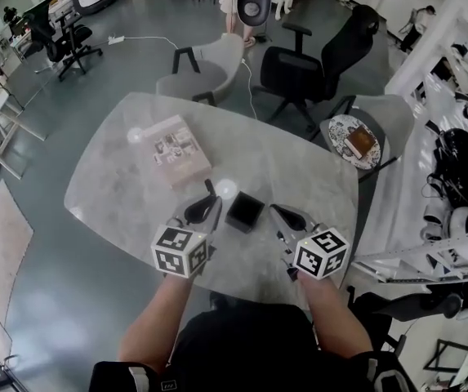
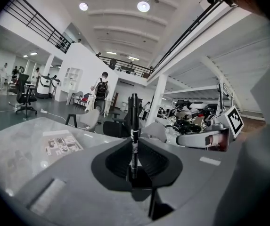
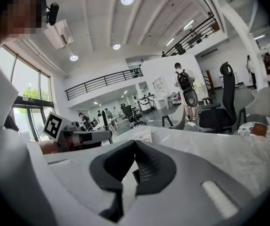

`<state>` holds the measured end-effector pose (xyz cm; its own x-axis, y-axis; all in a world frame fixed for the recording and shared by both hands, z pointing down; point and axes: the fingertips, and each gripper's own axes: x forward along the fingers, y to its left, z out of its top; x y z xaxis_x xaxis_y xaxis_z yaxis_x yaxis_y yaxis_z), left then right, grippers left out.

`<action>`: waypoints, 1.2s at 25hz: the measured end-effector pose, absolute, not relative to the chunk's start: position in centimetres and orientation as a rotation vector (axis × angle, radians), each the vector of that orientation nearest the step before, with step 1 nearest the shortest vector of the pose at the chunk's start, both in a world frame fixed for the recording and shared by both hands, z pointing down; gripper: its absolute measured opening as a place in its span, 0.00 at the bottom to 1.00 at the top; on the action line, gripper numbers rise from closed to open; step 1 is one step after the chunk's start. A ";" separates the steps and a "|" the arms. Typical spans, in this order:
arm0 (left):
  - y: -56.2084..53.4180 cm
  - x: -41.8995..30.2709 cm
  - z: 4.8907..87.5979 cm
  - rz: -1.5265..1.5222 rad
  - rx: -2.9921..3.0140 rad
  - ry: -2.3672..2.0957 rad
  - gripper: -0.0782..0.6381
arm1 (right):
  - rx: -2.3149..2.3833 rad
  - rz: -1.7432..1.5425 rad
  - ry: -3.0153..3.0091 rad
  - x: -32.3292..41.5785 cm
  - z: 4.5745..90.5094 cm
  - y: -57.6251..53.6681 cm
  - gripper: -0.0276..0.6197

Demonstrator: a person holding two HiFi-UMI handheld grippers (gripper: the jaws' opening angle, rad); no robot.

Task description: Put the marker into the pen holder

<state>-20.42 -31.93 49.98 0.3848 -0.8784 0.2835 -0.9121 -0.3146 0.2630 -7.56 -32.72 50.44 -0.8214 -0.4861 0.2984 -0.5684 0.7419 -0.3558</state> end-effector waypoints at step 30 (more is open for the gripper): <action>-40.0 -13.0 60.3 0.304 2.297 -1.381 0.18 | 0.834 0.817 -2.685 -2.3 55.4 -35.2 0.05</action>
<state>-12.96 -40.04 60.31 0.4770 -0.7815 0.4022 -0.8781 -0.4042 0.2560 -2.34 -35.23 55.40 -0.8168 -0.4571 0.3519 -0.5756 0.6859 -0.4453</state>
